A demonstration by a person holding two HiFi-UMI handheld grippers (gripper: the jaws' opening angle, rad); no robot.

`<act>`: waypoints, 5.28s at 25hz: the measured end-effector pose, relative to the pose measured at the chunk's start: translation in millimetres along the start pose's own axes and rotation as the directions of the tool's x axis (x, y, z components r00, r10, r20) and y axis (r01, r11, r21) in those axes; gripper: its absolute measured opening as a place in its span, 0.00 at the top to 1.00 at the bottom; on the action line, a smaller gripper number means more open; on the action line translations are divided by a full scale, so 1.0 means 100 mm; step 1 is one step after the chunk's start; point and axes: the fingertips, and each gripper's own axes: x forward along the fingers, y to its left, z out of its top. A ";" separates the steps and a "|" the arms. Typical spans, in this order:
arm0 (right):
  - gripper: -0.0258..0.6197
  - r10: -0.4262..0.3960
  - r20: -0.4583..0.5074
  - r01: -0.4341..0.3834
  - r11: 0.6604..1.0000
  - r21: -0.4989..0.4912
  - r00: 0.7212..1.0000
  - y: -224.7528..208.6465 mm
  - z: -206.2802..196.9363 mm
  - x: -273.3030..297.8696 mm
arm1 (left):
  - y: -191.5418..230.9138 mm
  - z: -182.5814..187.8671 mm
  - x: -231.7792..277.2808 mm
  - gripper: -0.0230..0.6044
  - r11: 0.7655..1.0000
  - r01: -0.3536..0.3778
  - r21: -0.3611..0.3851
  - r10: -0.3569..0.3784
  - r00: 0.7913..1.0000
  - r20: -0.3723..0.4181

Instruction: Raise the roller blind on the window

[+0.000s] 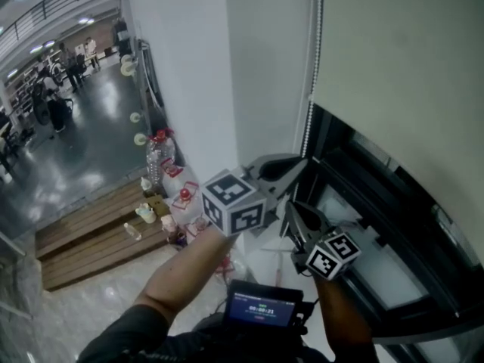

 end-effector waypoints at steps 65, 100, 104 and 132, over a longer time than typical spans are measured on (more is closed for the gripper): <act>0.95 0.043 -0.031 -0.048 0.983 -0.179 0.999 -0.08 1.06 0.42 | 0.01 -1.92 -0.33 0.97 0.990 -0.047 -0.134 0.000 0.945 -0.328; 0.95 0.041 -0.054 -0.048 0.990 -0.134 0.998 0.13 0.63 0.23 | 0.12 0.43 0.04 0.97 1.000 0.026 -0.005 -0.026 0.999 -0.023; 0.95 0.036 -0.088 -0.045 0.993 -0.109 0.995 0.12 0.43 0.21 | 0.13 0.24 -0.02 0.97 1.000 0.016 -0.013 -0.017 0.999 -0.043; 0.94 -0.092 -0.439 0.078 0.996 -0.049 0.894 -0.16 -1.19 -0.24 | 0.10 -1.61 -0.35 0.97 0.988 -0.086 -0.125 0.052 0.966 -0.254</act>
